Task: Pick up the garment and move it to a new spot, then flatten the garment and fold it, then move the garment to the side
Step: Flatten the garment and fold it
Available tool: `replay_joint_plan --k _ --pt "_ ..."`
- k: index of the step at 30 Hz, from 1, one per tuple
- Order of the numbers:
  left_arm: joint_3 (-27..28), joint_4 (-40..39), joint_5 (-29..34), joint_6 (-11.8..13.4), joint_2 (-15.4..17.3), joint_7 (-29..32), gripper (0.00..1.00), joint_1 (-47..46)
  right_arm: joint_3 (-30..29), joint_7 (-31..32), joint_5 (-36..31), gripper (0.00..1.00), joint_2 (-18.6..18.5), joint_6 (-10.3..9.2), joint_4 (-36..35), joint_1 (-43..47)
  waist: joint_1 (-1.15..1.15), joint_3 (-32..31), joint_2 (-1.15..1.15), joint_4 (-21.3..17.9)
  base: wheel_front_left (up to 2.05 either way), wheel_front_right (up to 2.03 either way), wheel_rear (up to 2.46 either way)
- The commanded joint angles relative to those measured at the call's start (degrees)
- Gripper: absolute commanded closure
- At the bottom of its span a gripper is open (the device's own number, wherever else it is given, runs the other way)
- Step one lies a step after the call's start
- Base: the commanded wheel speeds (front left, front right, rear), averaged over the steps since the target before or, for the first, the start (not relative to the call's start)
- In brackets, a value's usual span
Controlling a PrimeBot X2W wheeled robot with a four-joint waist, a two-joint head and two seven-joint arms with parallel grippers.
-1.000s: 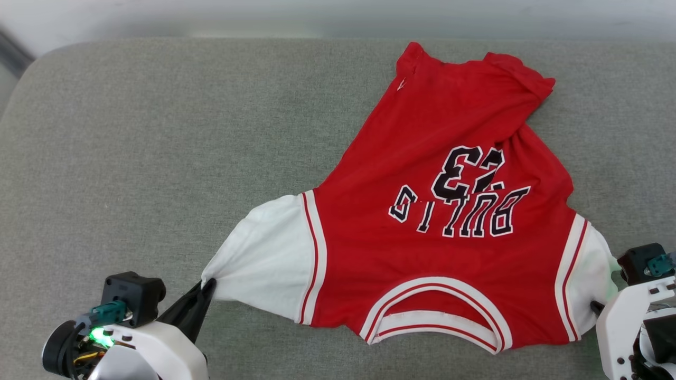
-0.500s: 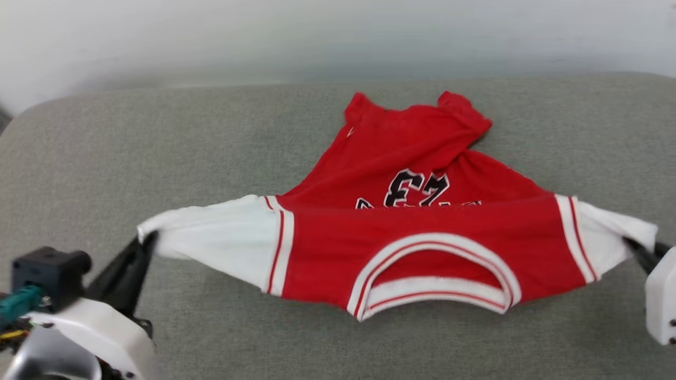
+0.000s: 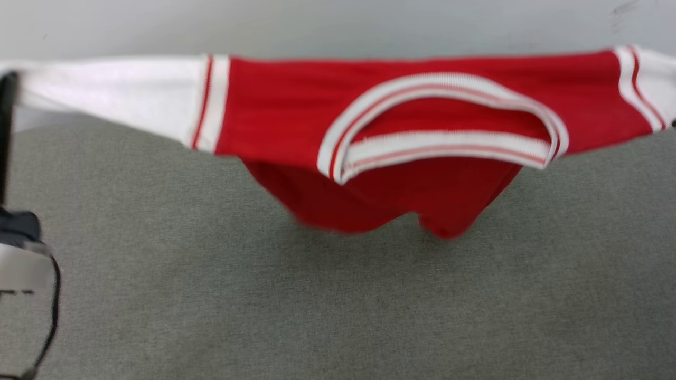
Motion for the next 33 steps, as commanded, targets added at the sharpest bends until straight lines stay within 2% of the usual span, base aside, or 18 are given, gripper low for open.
replay_joint_plan --k 1,6,9,15,18,21,25,27,33 --pt "1.01 -0.33 0.0 0.61 0.44 -0.5 1.0 -2.26 -0.46 -0.02 0.26 1.0 0.58 -0.08 0.03 -2.33 0.0 -0.13 0.0 -0.25 0.0 0.0 0.0" --pt "2.38 -0.61 -1.32 1.87 0.71 -1.26 1.0 -10.28 -0.29 -0.13 -0.65 1.0 0.89 -0.08 0.95 -9.32 0.0 -0.17 0.0 -0.59 0.0 0.0 0.0" --pt "1.98 0.88 0.94 2.25 1.81 -2.26 1.0 -13.98 0.53 -1.73 -1.97 1.0 0.3 -0.08 1.61 -12.32 0.0 0.43 0.0 -0.54 0.0 0.0 0.0" --pt "-1.34 5.24 1.17 1.44 2.11 -2.47 1.0 -20.01 3.8 -4.27 -3.81 1.0 -0.58 -0.08 4.73 -17.33 0.0 3.07 0.0 -0.43 0.0 0.0 0.0" --pt "-2.72 8.42 1.74 0.63 3.02 -2.71 1.0 -24.15 5.91 -6.0 -5.75 1.0 -2.94 -0.08 6.39 -20.56 0.0 5.96 0.0 0.03 0.0 0.0 0.0" --pt "-4.99 12.52 1.49 -0.71 3.09 -3.22 1.0 -29.77 7.38 -8.35 -7.07 1.0 -3.09 -0.08 9.37 -24.87 0.0 9.58 0.0 0.41 0.0 0.0 0.0" --pt "-7.78 19.38 2.57 -2.14 3.24 -4.61 1.0 -40.03 10.79 -11.58 -9.34 1.0 -5.75 -0.09 13.41 -32.48 0.0 15.3 0.0 1.3 0.0 0.0 0.0" --pt "-9.47 23.78 3.74 -3.01 3.26 -5.66 1.0 -45.88 12.68 -13.61 -10.58 1.0 -5.92 -0.08 16.35 -37.24 0.0 18.39 0.0 1.7 0.0 0.0 0.0" --pt "-12.97 37.54 6.7 -4.49 1.12 -10.92 1.0 -64.58 14.87 -20.68 -14.73 1.0 -3.5 -0.09 27.1 -52.77 0.0 25.83 0.0 2.86 0.0 0.0 0.0"
